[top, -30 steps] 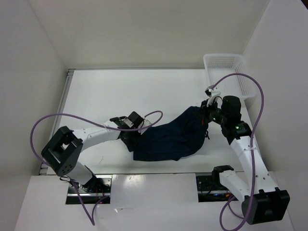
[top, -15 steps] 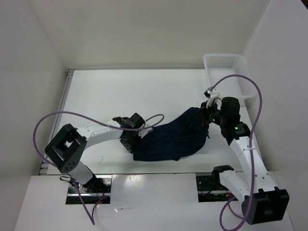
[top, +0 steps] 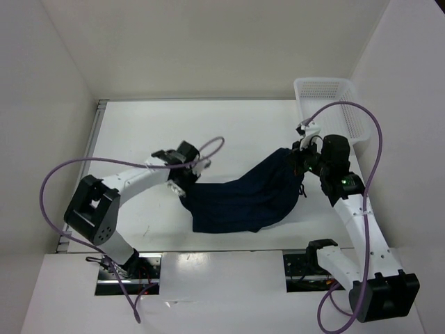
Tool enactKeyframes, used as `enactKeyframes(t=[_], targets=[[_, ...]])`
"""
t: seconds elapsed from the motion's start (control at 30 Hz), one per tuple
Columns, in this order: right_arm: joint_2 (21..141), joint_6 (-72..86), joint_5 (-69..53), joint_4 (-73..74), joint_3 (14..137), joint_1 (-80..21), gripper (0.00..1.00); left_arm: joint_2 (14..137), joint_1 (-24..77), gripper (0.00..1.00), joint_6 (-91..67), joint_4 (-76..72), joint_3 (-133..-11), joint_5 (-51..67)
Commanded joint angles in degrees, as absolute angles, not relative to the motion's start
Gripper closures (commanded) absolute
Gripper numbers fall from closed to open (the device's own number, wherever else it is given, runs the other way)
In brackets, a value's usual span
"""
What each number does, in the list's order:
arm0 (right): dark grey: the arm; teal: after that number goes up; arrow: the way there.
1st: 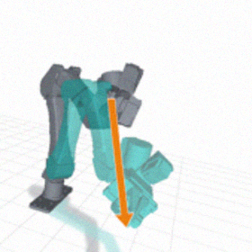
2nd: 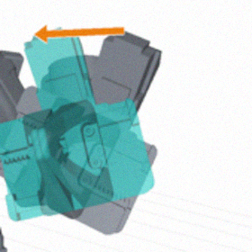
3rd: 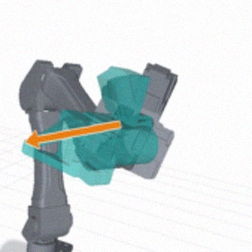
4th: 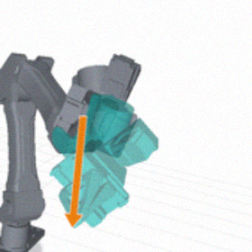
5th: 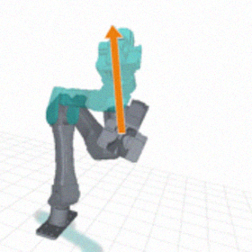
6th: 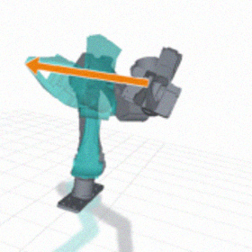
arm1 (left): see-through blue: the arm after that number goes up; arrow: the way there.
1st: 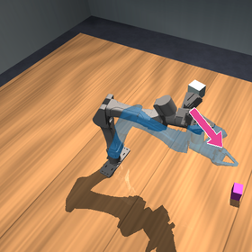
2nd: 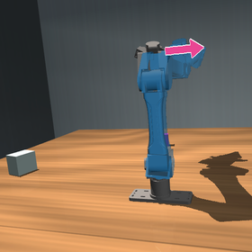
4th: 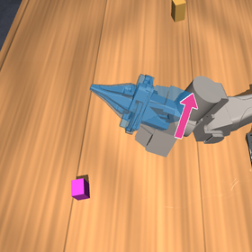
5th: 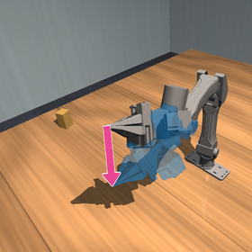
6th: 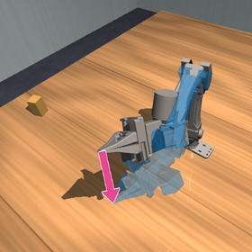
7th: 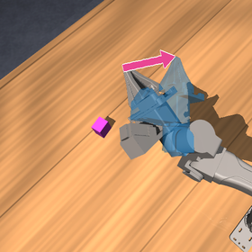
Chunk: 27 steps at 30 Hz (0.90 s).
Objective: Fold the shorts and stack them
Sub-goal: Flatten the shorts out
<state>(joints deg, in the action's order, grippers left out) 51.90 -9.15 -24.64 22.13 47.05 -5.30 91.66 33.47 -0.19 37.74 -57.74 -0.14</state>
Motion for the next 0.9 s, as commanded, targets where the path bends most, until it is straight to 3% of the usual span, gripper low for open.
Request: enactKeyframes(t=[0.0, 0.43, 0.67, 0.87], targets=[[52.47, -11.60, -22.50, 17.14, 55.61, -5.01, 1.00, 86.23, 26.56, 1.00, 0.00, 39.72, -69.94, -3.25], [53.61, -3.35, -21.88, 15.19, 81.45, -3.87, 1.00, 66.99, 16.44, 1.00, 0.00, 42.01, -96.05, -7.82], [52.39, 0.43, -28.73, 20.04, 97.01, -0.54, 1.00, 64.51, 12.04, 1.00, 0.00, 41.49, -111.34, -7.03], [51.77, 8.69, -36.12, 19.08, 103.27, 2.72, 1.00, 65.21, 10.02, 1.00, 0.00, 41.48, -119.26, -8.52]])
